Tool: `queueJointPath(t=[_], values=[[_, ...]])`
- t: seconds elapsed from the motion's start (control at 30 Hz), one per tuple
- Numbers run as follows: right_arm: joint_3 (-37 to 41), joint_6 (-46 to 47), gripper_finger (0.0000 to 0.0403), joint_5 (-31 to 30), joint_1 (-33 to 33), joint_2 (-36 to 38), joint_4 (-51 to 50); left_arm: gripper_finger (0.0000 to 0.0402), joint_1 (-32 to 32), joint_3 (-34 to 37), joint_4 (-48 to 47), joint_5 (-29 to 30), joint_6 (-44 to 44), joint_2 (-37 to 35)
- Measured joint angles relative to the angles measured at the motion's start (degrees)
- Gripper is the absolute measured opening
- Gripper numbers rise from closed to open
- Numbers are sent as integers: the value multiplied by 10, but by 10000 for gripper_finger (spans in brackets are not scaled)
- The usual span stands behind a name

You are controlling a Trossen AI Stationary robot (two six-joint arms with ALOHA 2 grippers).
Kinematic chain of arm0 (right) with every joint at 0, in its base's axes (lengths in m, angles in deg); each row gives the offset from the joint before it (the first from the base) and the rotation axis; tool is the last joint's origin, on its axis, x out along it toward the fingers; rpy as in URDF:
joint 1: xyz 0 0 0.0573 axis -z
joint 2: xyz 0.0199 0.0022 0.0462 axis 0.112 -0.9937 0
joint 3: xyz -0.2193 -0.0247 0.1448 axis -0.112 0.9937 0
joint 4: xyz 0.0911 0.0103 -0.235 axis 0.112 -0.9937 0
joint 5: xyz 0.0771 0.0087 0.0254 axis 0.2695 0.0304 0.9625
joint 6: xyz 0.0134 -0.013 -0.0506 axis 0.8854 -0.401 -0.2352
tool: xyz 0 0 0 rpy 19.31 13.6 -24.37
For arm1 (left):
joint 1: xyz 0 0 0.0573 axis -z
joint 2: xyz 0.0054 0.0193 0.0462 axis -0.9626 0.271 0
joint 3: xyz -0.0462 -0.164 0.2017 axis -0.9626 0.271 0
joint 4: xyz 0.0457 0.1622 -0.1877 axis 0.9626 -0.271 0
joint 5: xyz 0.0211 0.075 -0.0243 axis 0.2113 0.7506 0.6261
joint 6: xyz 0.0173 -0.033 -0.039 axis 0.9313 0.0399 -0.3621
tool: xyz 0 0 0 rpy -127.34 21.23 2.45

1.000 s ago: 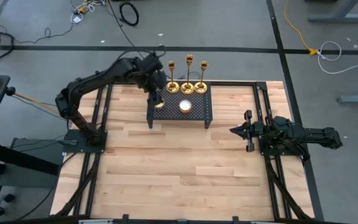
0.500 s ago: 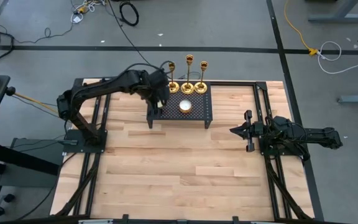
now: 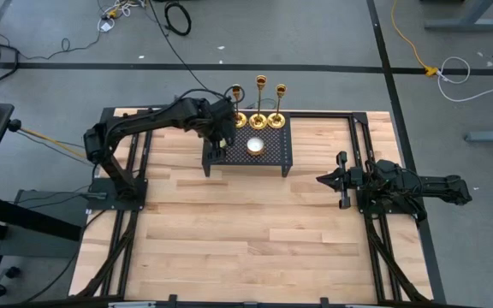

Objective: Pick & Place candle stick holders
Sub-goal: Adjust the scented candles on the shelf

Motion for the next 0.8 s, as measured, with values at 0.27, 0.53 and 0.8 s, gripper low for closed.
queueJointPath(t=[0.27, 0.53, 0.8], values=[[0, 0, 13, 0, 0, 0, 0, 394, 0, 0, -9, 32, 0, 10], [0, 0, 13, 0, 0, 0, 0, 385, 0, 0, -13, 35, -4, 10], [0, 0, 13, 0, 0, 0, 0, 360, 0, 0, -14, 35, -4, 10]])
